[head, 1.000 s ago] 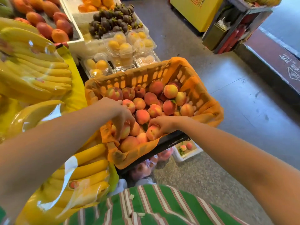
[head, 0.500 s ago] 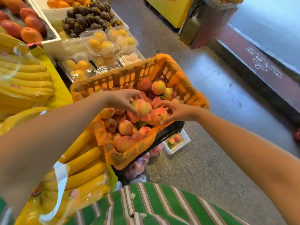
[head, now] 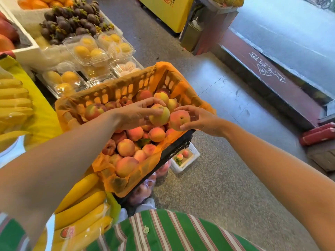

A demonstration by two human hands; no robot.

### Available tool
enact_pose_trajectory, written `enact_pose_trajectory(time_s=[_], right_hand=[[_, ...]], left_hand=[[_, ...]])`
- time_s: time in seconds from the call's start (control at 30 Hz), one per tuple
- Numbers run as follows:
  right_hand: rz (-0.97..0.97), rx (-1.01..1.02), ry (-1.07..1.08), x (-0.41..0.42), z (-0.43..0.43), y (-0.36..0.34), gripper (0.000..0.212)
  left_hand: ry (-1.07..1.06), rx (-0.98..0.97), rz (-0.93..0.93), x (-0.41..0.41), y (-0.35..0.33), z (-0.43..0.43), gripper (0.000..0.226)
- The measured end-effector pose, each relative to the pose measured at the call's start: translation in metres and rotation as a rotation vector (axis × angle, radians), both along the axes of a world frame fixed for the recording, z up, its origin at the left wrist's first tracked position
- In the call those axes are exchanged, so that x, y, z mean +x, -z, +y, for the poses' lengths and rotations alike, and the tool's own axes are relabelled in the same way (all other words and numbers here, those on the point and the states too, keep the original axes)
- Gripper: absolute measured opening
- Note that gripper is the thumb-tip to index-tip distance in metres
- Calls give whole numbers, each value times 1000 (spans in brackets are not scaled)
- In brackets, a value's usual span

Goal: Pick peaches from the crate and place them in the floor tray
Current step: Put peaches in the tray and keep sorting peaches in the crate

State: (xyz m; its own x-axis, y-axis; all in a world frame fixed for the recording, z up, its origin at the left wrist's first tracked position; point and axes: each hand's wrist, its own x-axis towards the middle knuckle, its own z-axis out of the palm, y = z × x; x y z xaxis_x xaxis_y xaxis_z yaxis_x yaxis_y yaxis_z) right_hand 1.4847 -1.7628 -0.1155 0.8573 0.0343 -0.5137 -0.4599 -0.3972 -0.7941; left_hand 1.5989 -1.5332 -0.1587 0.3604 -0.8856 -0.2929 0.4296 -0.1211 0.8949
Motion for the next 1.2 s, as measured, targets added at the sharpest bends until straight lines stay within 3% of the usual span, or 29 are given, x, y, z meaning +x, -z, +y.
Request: enact_pose_trajectory(time_s=[0.17, 0.4, 0.7, 0.9, 1.2], right_hand=[[-11, 31, 6, 4, 3, 0, 70], [-7, 46, 47, 6, -1, -2, 62], [-275, 81, 387, -26, -50, 1, 64], [-389, 134, 536, -65, -129, 4, 76], [-256, 2, 563, -143, -295, 48, 52]], left_hand=[[-30, -15, -50, 3, 8, 2, 53], [-131, -27, -98, 2, 1, -9, 51], [-230, -46, -72, -13, -7, -79, 63], [-193, -58, -271, -45, -29, -171, 59], [-301, 105, -346, -127, 2, -361, 57]])
